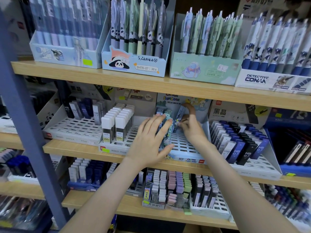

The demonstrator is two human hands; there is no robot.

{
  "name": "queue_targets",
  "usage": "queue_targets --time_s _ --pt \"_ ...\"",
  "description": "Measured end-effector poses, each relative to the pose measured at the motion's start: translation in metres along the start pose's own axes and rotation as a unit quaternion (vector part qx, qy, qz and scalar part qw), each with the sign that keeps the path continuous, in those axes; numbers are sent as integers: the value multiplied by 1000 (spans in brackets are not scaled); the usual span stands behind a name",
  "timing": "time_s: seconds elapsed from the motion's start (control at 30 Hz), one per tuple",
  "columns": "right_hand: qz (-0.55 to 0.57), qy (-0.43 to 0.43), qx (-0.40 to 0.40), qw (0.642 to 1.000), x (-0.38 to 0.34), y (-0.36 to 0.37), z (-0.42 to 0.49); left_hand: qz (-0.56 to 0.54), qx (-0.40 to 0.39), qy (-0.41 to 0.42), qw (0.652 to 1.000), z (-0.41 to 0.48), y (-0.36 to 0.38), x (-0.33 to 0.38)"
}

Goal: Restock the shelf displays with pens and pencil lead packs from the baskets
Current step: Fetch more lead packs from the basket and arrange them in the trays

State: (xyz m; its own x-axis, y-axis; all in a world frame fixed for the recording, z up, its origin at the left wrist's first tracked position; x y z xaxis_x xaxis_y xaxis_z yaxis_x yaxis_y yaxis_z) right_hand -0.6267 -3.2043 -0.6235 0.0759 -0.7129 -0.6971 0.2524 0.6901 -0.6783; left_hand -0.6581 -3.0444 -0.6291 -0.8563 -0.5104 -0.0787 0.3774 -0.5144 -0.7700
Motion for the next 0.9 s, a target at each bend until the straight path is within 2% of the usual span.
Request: queue_targets --time_s 0.23,0.4,0.57,0.8,0.9 --pt "-36 -14 -22 999 -2 2 3 0 1 -1 1000 0 -1 0" --pt "-91 -28 -71 993 -3 13 7 -2 3 -1 1000 0 -2 1" --pt "-159 -37 -36 986 -9 5 5 -4 0 -3 1000 0 -1 1" --pt "-211 20 -56 976 -2 8 -2 10 -9 -19 1000 1 -4 3" --pt "-288 3 -41 957 -11 7 -11 30 -22 -34 999 2 -4 4"
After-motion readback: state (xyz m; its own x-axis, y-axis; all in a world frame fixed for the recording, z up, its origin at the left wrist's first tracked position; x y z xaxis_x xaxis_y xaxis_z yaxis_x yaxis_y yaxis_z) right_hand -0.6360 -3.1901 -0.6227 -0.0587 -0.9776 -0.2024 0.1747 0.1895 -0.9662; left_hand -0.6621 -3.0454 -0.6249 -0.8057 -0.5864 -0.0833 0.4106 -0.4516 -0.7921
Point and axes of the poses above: each hand's wrist, its own z-axis towards the middle knuckle, its own y-axis out of the palm, x = y × z, the point moved 9 cm from there along z, towards the middle knuckle, and after that the axes turned 15 degrees about -x, right-handed, at the moved point
